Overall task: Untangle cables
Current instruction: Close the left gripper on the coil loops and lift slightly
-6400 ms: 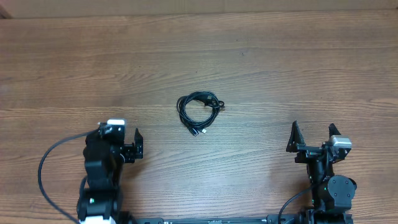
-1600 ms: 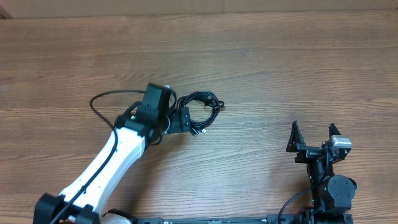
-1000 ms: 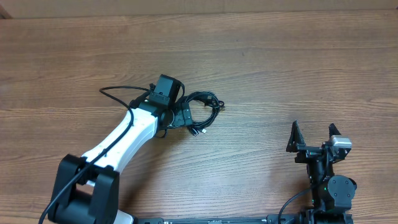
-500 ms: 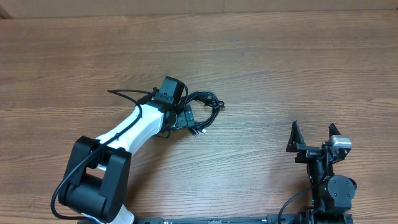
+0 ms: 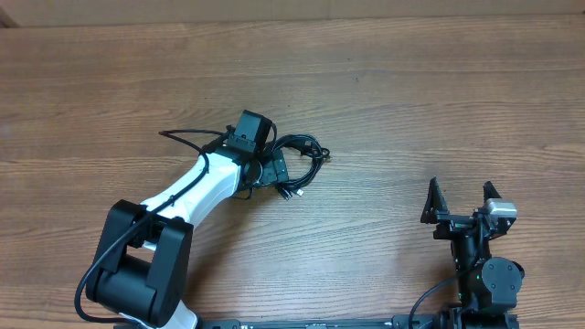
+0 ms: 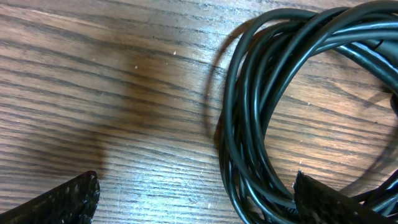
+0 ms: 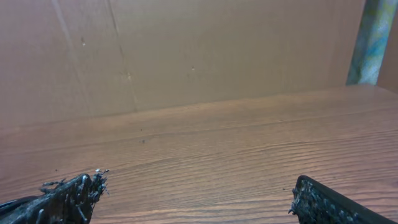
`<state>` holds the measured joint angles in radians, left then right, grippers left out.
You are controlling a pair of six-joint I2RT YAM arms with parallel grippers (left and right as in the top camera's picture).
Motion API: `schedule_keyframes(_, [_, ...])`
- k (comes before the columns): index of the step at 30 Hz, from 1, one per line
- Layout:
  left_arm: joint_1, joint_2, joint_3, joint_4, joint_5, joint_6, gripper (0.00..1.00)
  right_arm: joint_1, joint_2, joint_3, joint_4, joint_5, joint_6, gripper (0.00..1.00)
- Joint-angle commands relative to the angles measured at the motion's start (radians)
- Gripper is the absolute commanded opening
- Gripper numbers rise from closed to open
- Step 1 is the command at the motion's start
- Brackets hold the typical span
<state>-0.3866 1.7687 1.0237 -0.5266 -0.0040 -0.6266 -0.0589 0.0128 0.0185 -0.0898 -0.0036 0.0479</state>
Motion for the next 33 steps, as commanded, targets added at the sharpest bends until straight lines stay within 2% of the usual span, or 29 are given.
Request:
schedule_keyframes(1, [-0.007,0.011,0.024,-0.001,0.004,-0.009,1.00,-0.004,-0.010,-0.011,0.005,-0.006,-0.003,1.00])
schedule_keyframes(9, [-0.007,0.012,0.023,-0.060,-0.068,-0.002,1.00,-0.004,-0.010,-0.011,0.005,-0.006,-0.003,1.00])
schedule_keyframes(21, [-0.007,0.061,0.023,-0.063,-0.068,-0.001,1.00,-0.004,-0.010,-0.011,0.005,-0.006,-0.003,1.00])
schedule_keyframes(25, [-0.007,0.085,0.023,-0.122,-0.085,-0.007,0.99,-0.004,-0.010,-0.011,0.005,-0.006,-0.003,1.00])
schedule_keyframes(33, [-0.005,0.085,0.023,-0.254,-0.220,-0.043,1.00,-0.004,-0.010,-0.011,0.005,-0.006,-0.003,1.00])
